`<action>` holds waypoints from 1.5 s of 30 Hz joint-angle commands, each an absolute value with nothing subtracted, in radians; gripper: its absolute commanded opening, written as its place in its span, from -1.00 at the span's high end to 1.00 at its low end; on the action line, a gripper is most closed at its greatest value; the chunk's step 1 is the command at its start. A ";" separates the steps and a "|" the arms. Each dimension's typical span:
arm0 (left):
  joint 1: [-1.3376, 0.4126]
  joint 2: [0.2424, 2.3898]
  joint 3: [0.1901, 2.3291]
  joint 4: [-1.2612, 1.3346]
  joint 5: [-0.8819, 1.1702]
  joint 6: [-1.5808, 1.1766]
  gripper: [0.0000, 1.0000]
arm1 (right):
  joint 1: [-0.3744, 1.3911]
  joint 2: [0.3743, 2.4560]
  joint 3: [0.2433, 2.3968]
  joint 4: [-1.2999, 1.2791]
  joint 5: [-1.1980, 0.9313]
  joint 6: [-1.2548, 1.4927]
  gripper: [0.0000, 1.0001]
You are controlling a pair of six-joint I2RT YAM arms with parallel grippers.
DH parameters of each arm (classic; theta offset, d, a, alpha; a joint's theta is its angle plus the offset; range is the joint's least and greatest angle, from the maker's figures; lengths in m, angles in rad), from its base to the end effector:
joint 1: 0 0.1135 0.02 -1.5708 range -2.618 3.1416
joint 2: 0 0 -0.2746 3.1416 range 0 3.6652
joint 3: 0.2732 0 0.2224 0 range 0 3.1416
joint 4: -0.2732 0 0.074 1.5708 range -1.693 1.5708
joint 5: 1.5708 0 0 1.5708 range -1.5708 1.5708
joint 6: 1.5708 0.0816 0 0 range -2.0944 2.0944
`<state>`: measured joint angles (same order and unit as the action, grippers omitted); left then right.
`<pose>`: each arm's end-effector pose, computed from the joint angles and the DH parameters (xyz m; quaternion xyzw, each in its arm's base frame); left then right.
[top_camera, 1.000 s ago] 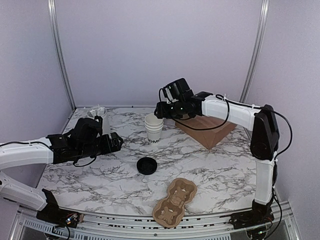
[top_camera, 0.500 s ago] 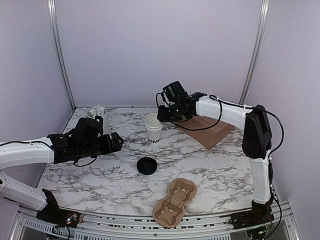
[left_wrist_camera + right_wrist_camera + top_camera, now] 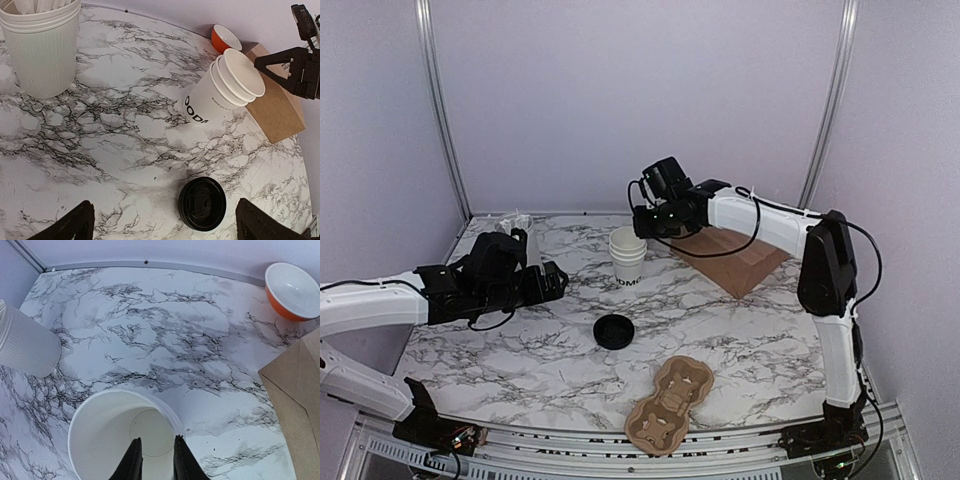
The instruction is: Pack the takeout coffee
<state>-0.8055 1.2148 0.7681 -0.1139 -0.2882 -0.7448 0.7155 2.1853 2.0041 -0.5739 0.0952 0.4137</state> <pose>0.2054 -0.1803 0.2515 -0.0432 0.8678 -0.2454 0.4300 0.3921 0.3306 0.2519 -0.1192 0.9094 0.1751 0.3581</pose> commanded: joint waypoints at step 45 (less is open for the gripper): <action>-0.810 1.180 0.767 -0.128 -0.311 -0.742 -0.98 | 0.698 2.238 2.131 -0.657 0.122 0.368 0.41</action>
